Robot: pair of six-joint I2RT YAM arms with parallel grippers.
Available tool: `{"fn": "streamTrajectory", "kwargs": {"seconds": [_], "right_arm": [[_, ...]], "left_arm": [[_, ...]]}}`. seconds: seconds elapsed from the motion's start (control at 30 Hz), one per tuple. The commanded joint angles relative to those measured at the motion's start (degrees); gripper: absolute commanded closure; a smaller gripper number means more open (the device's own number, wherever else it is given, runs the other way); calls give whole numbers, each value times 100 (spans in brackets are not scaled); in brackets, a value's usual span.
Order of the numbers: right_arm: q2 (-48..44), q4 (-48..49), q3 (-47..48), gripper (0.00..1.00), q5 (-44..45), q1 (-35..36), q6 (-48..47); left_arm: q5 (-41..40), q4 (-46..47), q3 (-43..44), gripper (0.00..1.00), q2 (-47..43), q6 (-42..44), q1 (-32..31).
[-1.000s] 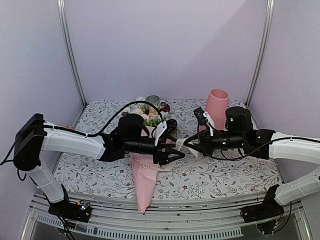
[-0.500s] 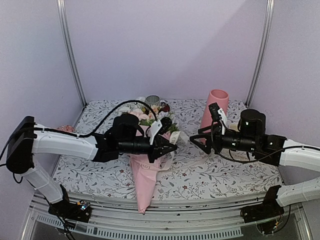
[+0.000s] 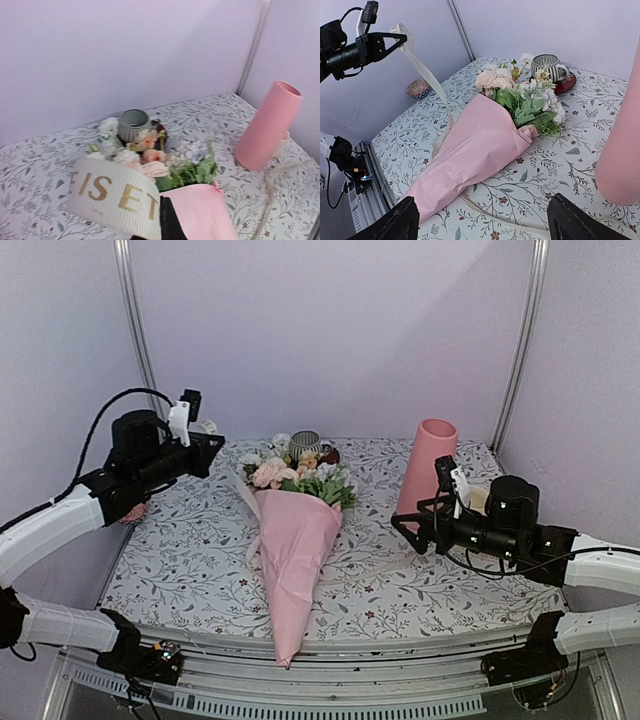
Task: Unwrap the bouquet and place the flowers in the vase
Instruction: Adjust the untied ribbon at the center of the board.
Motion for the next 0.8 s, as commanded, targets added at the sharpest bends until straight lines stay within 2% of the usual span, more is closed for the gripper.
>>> {"fn": "streamTrajectory", "kwargs": {"seconds": [0.0,0.07,0.2,0.43,0.63,0.77], "right_arm": [[139,286,-84,9,133,29,78],[228,297,-78,9,142,24,78],[535,99,56,9,217,24,67],[1195,-1015,412,9,788,27,207],[1434,-1482,460,9,1127,-11,448],[1538,-1913,475,9,1220,-375,781]], "left_arm": [[-559,-924,-83,100,-366,-467,897],[-830,-1063,-158,100,-551,-664,1278],[-1388,-1025,-451,100,-871,-1203,1583],[-2223,-803,-1054,100,-1504,-1931,2025],[-1687,-668,-1097,100,-1474,-2312,2623],[-1676,-712,-1040,100,-1306,-2522,2731]]}}
